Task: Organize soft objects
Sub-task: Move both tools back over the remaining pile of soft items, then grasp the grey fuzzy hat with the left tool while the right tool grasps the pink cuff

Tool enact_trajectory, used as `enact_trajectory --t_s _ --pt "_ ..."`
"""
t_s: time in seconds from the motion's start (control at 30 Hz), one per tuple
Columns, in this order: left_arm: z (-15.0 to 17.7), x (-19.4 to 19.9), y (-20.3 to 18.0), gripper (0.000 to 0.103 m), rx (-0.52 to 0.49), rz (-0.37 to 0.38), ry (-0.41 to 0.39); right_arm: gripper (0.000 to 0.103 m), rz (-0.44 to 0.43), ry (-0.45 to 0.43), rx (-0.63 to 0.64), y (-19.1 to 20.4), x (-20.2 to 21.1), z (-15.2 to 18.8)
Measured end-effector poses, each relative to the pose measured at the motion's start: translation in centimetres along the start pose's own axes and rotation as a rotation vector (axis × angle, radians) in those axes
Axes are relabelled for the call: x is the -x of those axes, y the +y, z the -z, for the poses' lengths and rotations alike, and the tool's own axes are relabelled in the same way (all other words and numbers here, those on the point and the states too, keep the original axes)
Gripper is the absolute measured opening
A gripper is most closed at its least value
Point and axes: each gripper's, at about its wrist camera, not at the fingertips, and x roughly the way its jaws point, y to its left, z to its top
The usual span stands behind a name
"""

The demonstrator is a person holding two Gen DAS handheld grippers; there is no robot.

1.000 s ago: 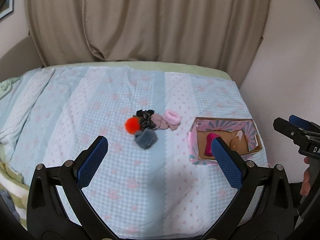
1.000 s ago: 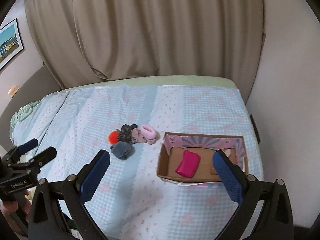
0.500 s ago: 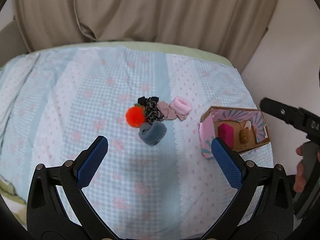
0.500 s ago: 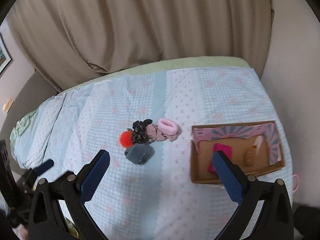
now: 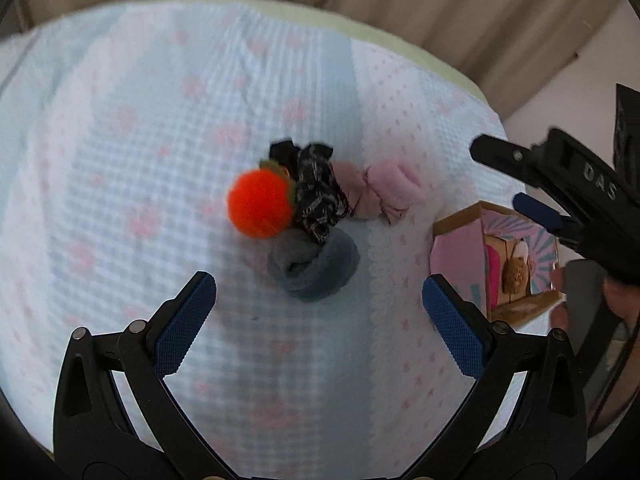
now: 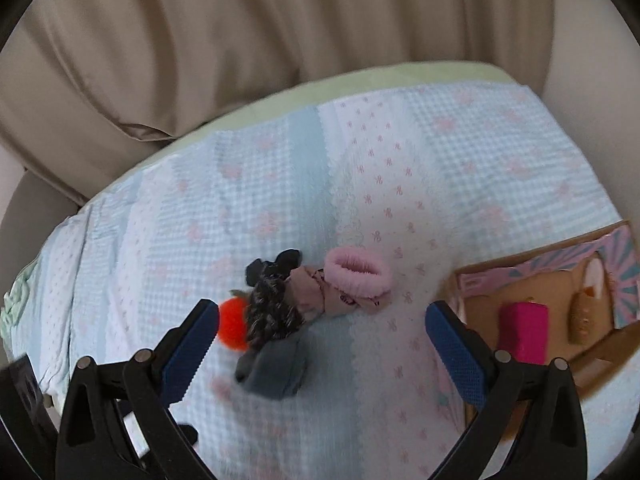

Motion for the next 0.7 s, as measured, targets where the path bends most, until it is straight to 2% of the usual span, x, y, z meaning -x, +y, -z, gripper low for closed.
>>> enact_trajectory --t_s 0.17,0.4,0.53,0.63,0.7 --pt "0.0 -4.9 0.6 0.102 0.089 0.029 0.051 0.102 0.002 0.060 -0.032 -1.2 -5.3 -1.3" --pt "-0.2 -10.4 1.3 0.102 0.219 -0.004 0.056 0.102 0.004 0.120 -0.068 -2.6 -11.6 -2.3" --pt "-0.1 -12.9 1.4 0.102 0.253 -0.037 0.064 0.102 0.018 0.137 -0.057 -2.5 -14.5 -2.2" --pt "-0.2 -13.8 1.4 0.096 0.271 -0.047 0.063 0.102 0.051 0.137 -0.046 -2.5 -15.5 -2.2" --pt "-0.2 -14.4 1.5 0.085 0.284 -0.060 0.068 0.097 0.051 0.140 -0.063 -3.0 -16.1 -2.1"
